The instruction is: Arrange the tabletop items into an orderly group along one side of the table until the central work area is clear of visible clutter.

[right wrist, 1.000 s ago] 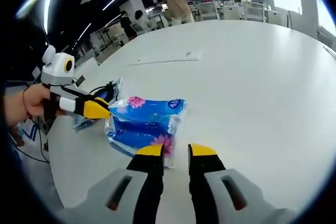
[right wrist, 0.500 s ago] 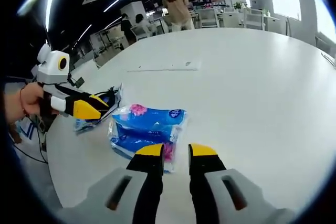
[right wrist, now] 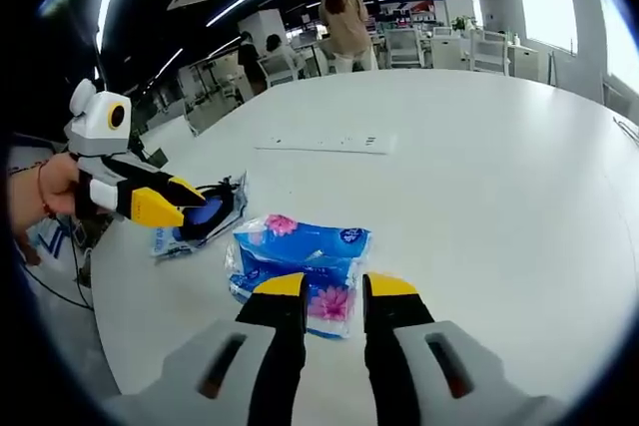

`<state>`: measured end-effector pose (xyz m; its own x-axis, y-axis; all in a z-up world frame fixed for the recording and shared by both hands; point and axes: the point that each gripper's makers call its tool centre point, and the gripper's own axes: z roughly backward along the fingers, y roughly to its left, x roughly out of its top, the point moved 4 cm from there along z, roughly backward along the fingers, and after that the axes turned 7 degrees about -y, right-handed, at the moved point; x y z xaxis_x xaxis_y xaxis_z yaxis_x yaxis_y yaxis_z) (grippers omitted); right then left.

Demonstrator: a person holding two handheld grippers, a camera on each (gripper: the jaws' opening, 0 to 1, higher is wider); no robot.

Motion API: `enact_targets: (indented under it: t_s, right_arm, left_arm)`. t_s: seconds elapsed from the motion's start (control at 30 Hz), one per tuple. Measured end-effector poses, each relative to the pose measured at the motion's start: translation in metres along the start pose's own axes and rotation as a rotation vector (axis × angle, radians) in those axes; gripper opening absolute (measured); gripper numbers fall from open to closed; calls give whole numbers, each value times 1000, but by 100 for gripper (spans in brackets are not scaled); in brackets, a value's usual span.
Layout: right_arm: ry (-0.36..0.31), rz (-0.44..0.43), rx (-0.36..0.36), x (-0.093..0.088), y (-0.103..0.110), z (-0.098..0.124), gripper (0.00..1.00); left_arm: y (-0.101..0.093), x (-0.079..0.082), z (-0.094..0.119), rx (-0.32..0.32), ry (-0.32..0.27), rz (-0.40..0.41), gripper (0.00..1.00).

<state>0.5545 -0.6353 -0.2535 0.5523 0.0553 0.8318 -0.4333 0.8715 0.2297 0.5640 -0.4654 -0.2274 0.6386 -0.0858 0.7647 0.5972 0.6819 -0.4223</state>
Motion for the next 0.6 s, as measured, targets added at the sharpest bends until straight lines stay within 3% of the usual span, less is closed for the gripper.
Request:
enact_targets:
  t_s: [0.6]
  right_arm:
    - [-20,45,41,19,26,0,27]
  left_arm:
    - [-9,13,30,-33,-55,-39,48]
